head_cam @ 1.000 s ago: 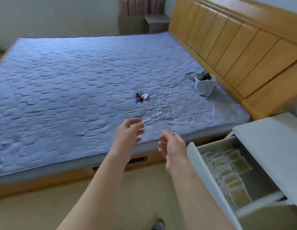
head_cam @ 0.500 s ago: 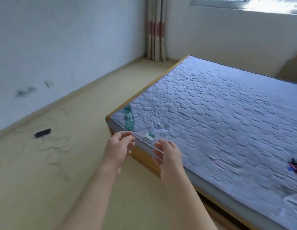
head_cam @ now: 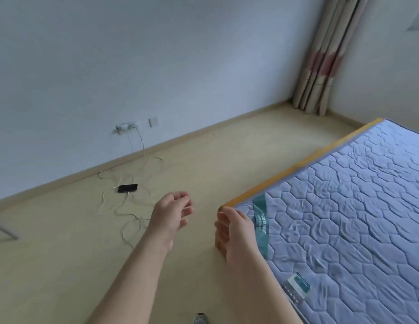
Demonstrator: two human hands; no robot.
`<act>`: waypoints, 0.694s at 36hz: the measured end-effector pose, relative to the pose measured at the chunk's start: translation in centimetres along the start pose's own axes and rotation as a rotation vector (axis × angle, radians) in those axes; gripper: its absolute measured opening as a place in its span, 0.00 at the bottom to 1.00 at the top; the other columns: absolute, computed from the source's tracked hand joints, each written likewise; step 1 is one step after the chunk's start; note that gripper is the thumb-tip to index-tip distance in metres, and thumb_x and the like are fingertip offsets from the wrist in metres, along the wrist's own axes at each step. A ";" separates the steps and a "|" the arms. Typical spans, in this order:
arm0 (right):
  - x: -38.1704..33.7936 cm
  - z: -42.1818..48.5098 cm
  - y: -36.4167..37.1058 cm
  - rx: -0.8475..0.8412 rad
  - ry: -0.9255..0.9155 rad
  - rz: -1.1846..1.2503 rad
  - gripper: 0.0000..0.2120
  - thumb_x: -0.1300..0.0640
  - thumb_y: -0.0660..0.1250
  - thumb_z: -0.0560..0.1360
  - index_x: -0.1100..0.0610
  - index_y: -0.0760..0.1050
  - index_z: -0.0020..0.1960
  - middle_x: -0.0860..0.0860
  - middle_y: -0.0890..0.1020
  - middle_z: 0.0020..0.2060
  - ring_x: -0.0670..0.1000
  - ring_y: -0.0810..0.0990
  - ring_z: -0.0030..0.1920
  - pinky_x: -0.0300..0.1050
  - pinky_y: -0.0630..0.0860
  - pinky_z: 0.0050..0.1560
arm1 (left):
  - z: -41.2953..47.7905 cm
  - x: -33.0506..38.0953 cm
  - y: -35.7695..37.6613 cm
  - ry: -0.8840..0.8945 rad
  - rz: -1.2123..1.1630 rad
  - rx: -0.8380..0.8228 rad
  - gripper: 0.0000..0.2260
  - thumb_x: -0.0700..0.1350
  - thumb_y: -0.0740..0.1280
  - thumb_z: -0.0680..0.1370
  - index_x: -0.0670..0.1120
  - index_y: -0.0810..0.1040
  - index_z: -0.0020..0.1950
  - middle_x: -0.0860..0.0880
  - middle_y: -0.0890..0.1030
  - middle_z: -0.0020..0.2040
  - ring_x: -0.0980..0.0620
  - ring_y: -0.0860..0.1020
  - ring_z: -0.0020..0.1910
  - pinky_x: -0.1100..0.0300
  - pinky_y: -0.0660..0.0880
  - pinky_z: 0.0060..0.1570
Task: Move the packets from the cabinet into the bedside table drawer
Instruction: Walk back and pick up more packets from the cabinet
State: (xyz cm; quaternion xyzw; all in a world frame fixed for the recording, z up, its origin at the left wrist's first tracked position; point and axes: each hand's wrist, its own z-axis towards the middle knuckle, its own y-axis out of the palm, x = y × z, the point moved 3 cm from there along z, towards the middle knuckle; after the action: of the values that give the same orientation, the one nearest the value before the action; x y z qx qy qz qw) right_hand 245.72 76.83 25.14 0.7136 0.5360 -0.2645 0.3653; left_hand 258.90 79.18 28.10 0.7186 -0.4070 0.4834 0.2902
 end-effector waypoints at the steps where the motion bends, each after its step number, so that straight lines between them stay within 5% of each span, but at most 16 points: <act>1: -1.2 1.6 1.5 -0.003 0.001 0.002 0.06 0.61 0.62 0.77 0.56 0.73 0.42 0.52 0.78 0.39 0.50 0.75 0.36 0.40 0.69 0.36 | 1.9 1.1 0.1 0.000 0.007 0.012 0.07 0.40 0.60 0.80 0.49 0.75 0.45 0.49 0.78 0.42 0.53 0.77 0.40 0.60 0.70 0.39; 12: -11.3 16.7 13.3 -0.052 -0.009 -0.045 0.06 0.60 0.61 0.78 0.55 0.74 0.44 0.51 0.79 0.43 0.50 0.77 0.41 0.42 0.73 0.41 | 21.7 8.7 1.8 -0.021 -0.036 0.051 0.06 0.41 0.61 0.79 0.47 0.77 0.47 0.48 0.79 0.44 0.50 0.78 0.44 0.57 0.72 0.44; 25: -24.3 38.3 24.9 0.070 -0.076 0.105 0.03 0.59 0.61 0.79 0.55 0.74 0.48 0.51 0.79 0.44 0.50 0.77 0.42 0.43 0.73 0.42 | 49.6 19.8 9.6 0.053 0.142 -0.141 0.05 0.41 0.61 0.79 0.48 0.76 0.46 0.48 0.80 0.45 0.51 0.78 0.44 0.56 0.73 0.47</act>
State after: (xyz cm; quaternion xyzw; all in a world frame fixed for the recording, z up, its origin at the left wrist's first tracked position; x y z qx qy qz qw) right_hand 263.15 28.20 27.05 0.7425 0.4739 -0.2905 0.3737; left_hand 277.29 28.10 28.72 0.6527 -0.4821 0.4917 0.3158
